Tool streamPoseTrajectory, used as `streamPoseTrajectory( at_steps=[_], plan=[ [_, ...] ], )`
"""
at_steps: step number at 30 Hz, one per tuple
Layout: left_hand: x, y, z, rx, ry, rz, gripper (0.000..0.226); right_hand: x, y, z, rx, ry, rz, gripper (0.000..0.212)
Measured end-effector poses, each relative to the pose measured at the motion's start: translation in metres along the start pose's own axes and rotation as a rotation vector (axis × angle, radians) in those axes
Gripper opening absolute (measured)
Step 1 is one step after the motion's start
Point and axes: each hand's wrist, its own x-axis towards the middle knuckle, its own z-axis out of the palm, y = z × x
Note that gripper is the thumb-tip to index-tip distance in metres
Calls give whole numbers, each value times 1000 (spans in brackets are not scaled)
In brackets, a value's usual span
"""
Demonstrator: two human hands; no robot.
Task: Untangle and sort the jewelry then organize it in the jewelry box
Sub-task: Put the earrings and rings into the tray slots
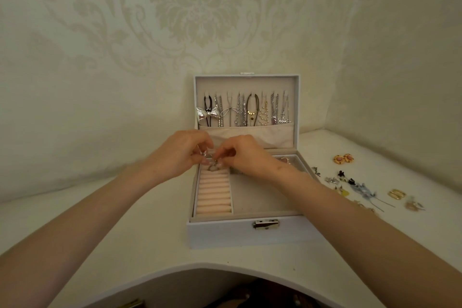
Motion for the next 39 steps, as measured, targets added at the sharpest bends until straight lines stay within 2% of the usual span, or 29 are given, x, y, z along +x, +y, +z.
streamPoseTrajectory(
  at_steps=[3, 11, 13, 17, 19, 24, 28, 30, 34, 37, 39],
  plan=[
    [-3, 1, -2, 13, 41, -40, 20, 4, -1, 10, -91, -17, -87, 14],
    [-11, 2, -3, 39, 38, 47, 20, 11, -7, 7, -257, -168, -179, 14],
    [-12, 3, -3, 88, 14, 93, 20, 11, -5, 1, -212, -130, -142, 20],
    [-8, 4, 3, 215, -121, 213, 19, 2, 5, -12, 50, 127, 29, 22],
    [-5, 5, 6, 276, -178, 245, 20, -3, 7, -14, 65, 109, 44, 18],
    [0, 6, 8, 350, -187, 334, 26, -10, 0, -7, -7, 4, -3, 13],
    [3, 11, 12, 493, -216, 297, 29, -6, -4, 2, -87, 17, 6, 13],
    [4, 14, 14, 432, -219, 252, 29, -6, -4, 4, -121, 20, 21, 16],
    [6, 8, 14, 147, -182, 170, 20, -8, -2, 4, -117, 20, 14, 13],
    [1, 7, 18, 100, -111, 267, 7, -12, 3, -1, -85, 20, 38, 10],
    [-3, 9, 24, 120, -94, 372, 6, -18, 6, -6, -41, 17, 52, 9]
  ],
)
